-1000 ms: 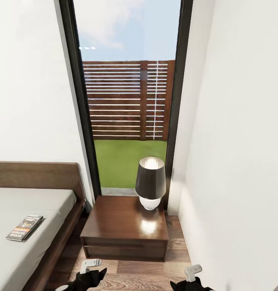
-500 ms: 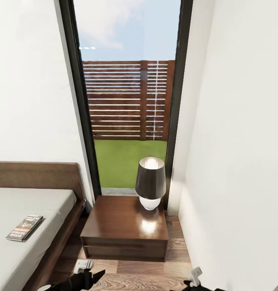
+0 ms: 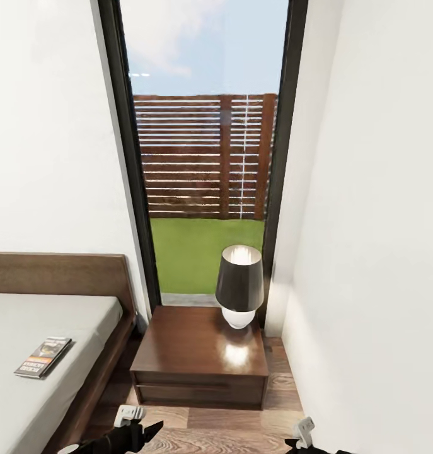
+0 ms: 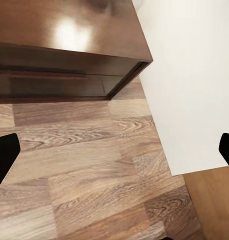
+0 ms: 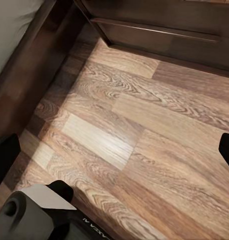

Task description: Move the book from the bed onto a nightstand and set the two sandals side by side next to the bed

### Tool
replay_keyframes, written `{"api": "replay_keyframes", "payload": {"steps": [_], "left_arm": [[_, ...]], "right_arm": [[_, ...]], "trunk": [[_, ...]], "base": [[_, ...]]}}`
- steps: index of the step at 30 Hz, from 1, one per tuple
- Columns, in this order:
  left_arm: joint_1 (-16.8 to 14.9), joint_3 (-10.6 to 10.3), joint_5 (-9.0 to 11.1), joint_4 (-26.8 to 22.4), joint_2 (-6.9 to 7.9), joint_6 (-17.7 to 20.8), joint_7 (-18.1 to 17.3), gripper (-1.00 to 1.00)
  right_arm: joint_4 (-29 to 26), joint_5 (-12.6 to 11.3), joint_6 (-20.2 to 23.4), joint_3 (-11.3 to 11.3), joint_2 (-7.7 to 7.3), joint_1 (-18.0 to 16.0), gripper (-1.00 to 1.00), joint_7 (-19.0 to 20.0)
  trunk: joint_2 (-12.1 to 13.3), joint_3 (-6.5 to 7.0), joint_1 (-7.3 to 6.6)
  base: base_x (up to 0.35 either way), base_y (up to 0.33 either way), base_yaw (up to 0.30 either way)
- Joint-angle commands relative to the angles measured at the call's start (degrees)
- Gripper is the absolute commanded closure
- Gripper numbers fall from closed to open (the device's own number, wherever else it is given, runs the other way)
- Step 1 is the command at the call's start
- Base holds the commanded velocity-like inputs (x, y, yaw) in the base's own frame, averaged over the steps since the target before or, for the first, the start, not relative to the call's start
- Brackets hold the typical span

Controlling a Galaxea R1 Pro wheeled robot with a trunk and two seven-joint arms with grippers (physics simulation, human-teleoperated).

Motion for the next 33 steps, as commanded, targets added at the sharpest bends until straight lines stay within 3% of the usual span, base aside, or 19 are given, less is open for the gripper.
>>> {"api": "replay_keyframes", "payload": {"steps": [1, 8, 20, 33], "left_arm": [[0.0, 0.2, -0.2, 0.1, 0.01, -0.3, -0.1, -1.00], [0.0, 0.2, -0.2, 0.1, 0.01, -0.3, 0.0, -1.00], [0.0, 0.2, -0.2, 0.1, 0.01, -0.3, 0.1, -1.00], [0.0, 0.2, -0.2, 0.1, 0.01, -0.3, 0.1, -1.00]], "right_arm": [[0.2, 0.6, -0.4, -0.5, -0.04, -0.1, -1.00, -0.1], [0.2, 0.6, -0.4, -0.5, -0.10, -0.1, -1.00, -0.1], [0.2, 0.6, -0.4, -0.4, -0.05, -0.1, -1.00, -0.1], [0.2, 0.6, -0.4, -0.4, -0.04, -0.1, -1.00, -0.1]], "trunk": [[-0.1, -0.08, 0.01], [-0.1, -0.08, 0.01], [-0.1, -0.08, 0.01], [-0.1, -0.08, 0.01]], "base": [[0.023, 0.077, 0.000], [0.037, 0.030, 0.000], [0.266, 0.101, 0.000], [0.119, 0.078, 0.000]]}}
